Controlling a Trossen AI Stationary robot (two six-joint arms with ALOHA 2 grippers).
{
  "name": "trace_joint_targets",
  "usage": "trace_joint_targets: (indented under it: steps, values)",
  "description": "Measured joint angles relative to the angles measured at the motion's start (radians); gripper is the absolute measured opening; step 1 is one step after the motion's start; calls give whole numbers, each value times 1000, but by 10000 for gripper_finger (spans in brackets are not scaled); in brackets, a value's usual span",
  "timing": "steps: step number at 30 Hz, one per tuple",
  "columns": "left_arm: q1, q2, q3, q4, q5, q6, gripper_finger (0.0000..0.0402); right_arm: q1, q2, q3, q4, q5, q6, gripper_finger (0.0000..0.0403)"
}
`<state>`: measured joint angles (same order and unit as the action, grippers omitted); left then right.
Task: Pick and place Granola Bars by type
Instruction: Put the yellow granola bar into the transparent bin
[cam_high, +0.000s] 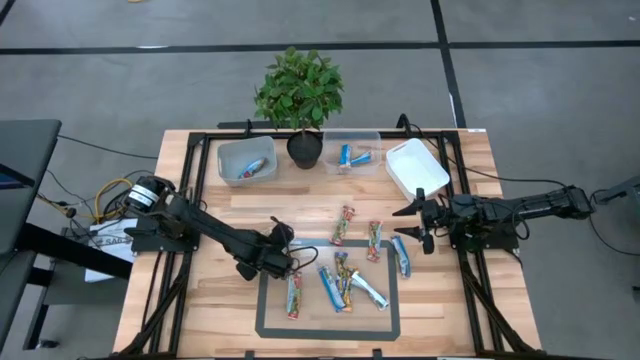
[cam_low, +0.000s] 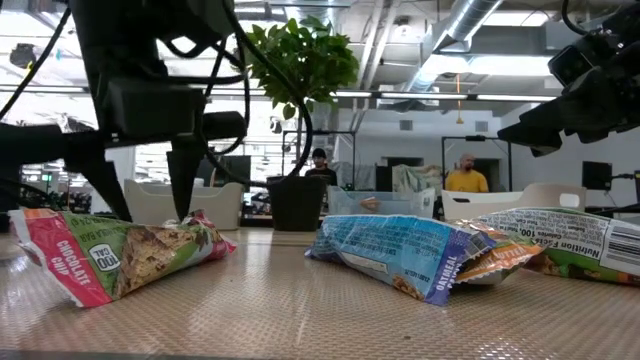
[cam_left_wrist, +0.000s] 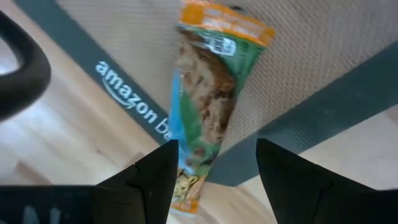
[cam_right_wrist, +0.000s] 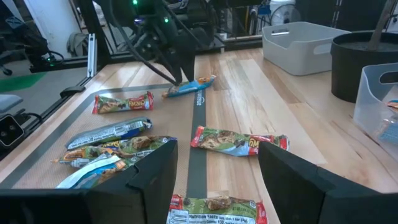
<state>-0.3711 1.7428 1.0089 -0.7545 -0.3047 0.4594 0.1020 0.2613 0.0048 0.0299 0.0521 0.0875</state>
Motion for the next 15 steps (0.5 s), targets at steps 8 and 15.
trace_joint_targets:
  steps: [8,15]
  values:
    - [7,-5,-69,159,-51,123,209,0,0,0,0,0,0,219]
    - [12,-4,-75,175,-54,133,199,0,0,0,0,0,0,219]
